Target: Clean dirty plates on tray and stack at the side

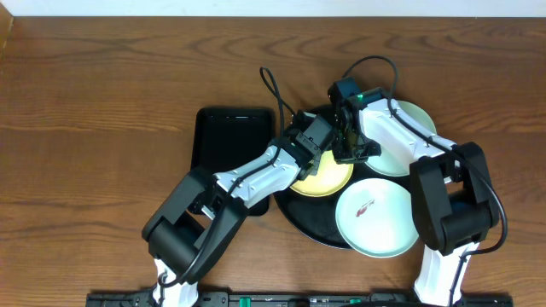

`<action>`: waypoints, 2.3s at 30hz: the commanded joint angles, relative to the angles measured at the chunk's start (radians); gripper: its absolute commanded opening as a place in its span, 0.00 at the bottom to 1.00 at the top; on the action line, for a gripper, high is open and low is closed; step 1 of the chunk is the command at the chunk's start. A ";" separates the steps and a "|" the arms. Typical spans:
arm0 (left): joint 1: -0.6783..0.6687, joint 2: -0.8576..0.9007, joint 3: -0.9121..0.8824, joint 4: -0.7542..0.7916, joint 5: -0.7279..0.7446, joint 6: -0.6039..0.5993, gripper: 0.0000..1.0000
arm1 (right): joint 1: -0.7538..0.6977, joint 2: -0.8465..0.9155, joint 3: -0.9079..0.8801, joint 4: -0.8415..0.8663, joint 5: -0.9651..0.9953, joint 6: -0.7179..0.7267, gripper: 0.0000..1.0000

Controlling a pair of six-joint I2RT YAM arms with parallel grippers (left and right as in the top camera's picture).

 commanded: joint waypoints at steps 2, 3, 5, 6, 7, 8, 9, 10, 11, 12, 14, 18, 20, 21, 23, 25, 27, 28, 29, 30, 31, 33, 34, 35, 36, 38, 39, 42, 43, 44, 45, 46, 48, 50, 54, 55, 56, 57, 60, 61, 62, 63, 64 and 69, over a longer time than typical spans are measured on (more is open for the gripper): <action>0.010 0.047 -0.003 0.038 -0.064 0.042 0.08 | -0.001 0.000 0.003 -0.001 0.043 -0.014 0.04; 0.010 0.047 -0.003 0.046 -0.081 0.042 0.08 | -0.001 0.000 0.003 -0.001 0.043 -0.014 0.04; 0.014 0.041 -0.003 0.068 -0.124 0.043 0.08 | -0.001 0.000 0.003 -0.001 0.043 -0.014 0.04; 0.016 0.034 -0.002 0.076 -0.140 0.043 0.08 | -0.001 0.000 0.003 -0.001 0.042 -0.014 0.04; 0.020 0.026 -0.001 0.083 -0.156 0.043 0.08 | -0.001 0.000 0.003 -0.001 0.043 -0.014 0.04; 0.025 0.013 -0.001 0.092 -0.172 0.043 0.08 | -0.001 0.000 0.003 -0.001 0.043 -0.014 0.04; 0.029 0.002 0.000 0.098 -0.179 0.043 0.08 | -0.001 0.000 0.003 -0.001 0.043 -0.014 0.04; 0.036 -0.016 0.003 0.106 -0.181 0.047 0.08 | -0.001 0.000 0.003 -0.001 0.043 -0.014 0.04; 0.043 -0.034 0.006 0.113 -0.181 0.047 0.08 | -0.001 0.000 0.003 0.000 0.042 -0.014 0.04; 0.051 -0.053 0.008 0.122 -0.181 0.047 0.08 | -0.001 0.000 0.003 0.000 0.043 -0.014 0.04; 0.069 -0.098 0.009 0.140 -0.181 0.047 0.08 | -0.001 0.000 0.003 0.000 0.042 -0.014 0.04; 0.110 -0.219 0.010 0.143 -0.175 0.046 0.08 | -0.001 0.000 0.003 0.000 0.043 -0.014 0.04; 0.126 -0.286 0.010 0.114 -0.165 0.045 0.08 | -0.001 0.000 0.003 0.000 0.042 -0.014 0.04; 0.134 -0.320 0.010 0.092 -0.165 0.045 0.08 | -0.001 0.000 0.003 0.000 0.042 -0.014 0.04; 0.150 -0.387 0.010 0.031 -0.164 0.045 0.08 | -0.001 0.000 0.003 0.000 0.042 -0.014 0.04; 0.170 -0.448 0.010 -0.050 -0.137 0.045 0.09 | -0.001 0.000 0.003 0.000 0.042 -0.014 0.04; 0.194 -0.486 0.010 -0.130 -0.085 0.045 0.09 | -0.001 0.000 0.003 0.000 0.042 -0.014 0.04; 0.207 -0.497 0.010 -0.172 -0.061 0.037 0.08 | -0.001 0.000 0.003 0.000 0.042 -0.014 0.05; 0.221 -0.502 0.010 -0.213 -0.037 0.029 0.08 | -0.001 0.000 0.003 0.000 0.042 -0.014 0.05; 0.237 -0.502 0.010 -0.256 0.000 0.019 0.08 | -0.001 0.000 0.003 0.000 0.042 -0.014 0.05; 0.250 -0.497 0.010 -0.287 0.046 0.019 0.09 | -0.001 0.000 0.003 0.001 0.042 -0.014 0.05; 0.271 -0.483 0.006 -0.323 0.159 0.019 0.09 | -0.001 0.000 0.003 0.001 0.042 -0.013 0.04; 0.278 -0.474 0.002 -0.326 0.215 0.019 0.08 | -0.001 0.000 0.003 0.002 0.042 -0.013 0.05; 0.285 -0.462 -0.002 -0.323 0.275 0.019 0.08 | -0.001 0.000 0.003 0.003 0.042 -0.013 0.05; 0.289 -0.448 -0.002 -0.317 0.322 0.019 0.08 | -0.001 0.000 0.003 0.004 0.042 -0.013 0.05; 0.290 -0.416 -0.002 -0.288 0.435 0.020 0.08 | -0.001 0.000 0.003 0.004 0.042 -0.013 0.05; 0.290 -0.402 -0.002 -0.274 0.485 0.020 0.08 | -0.001 0.000 0.003 0.004 0.042 -0.013 0.05; 0.288 -0.335 -0.002 -0.208 0.698 0.035 0.08 | -0.001 0.000 0.003 0.003 0.042 -0.013 0.05; 0.288 -0.312 -0.002 -0.190 0.747 0.035 0.08 | -0.001 0.000 0.003 0.003 0.042 -0.013 0.05; 0.289 -0.288 -0.002 -0.173 0.777 0.035 0.08 | -0.001 0.000 0.003 0.003 0.042 -0.013 0.05; 0.289 -0.267 -0.002 -0.156 0.781 0.035 0.08 | -0.001 0.000 0.003 0.003 0.042 -0.014 0.05; 0.289 -0.245 -0.002 -0.134 0.777 0.044 0.08 | -0.001 0.000 0.003 0.003 0.042 -0.013 0.05; 0.288 -0.216 -0.002 -0.088 0.777 0.081 0.08 | -0.001 0.000 0.003 0.003 0.042 -0.014 0.05; 0.282 -0.199 -0.002 -0.040 0.774 0.143 0.08 | -0.001 0.000 0.003 0.003 0.042 -0.014 0.05; 0.248 -0.190 -0.003 -0.012 0.669 0.173 0.08 | -0.001 0.000 0.003 0.003 0.042 -0.014 0.06; 0.233 -0.189 -0.003 -0.019 0.616 0.173 0.08 | -0.001 0.000 0.003 0.003 0.042 -0.014 0.05; 0.219 -0.189 -0.004 -0.024 0.573 0.174 0.08 | -0.001 0.000 0.003 0.003 0.042 -0.014 0.06; 0.204 -0.188 -0.004 -0.024 0.534 0.178 0.07 | -0.001 0.000 0.003 0.003 0.042 -0.014 0.06; 0.152 -0.188 -0.004 -0.012 0.427 0.230 0.08 | -0.001 0.000 0.003 0.004 0.042 -0.014 0.06; 0.136 -0.188 -0.004 -0.007 0.383 0.246 0.07 | -0.001 0.000 0.003 0.004 0.042 -0.014 0.05; 0.120 -0.187 -0.005 -0.003 0.341 0.259 0.07 | -0.001 0.000 0.003 0.004 0.042 -0.014 0.06; 0.106 -0.187 -0.005 0.002 0.308 0.273 0.07 | -0.001 0.000 0.003 0.004 0.043 -0.014 0.06; 0.094 -0.186 -0.006 0.006 0.285 0.290 0.08 | -0.001 0.000 0.003 0.003 0.043 -0.014 0.06; 0.071 -0.168 -0.008 0.019 0.271 0.326 0.08 | -0.001 0.000 0.003 0.003 0.043 -0.018 0.06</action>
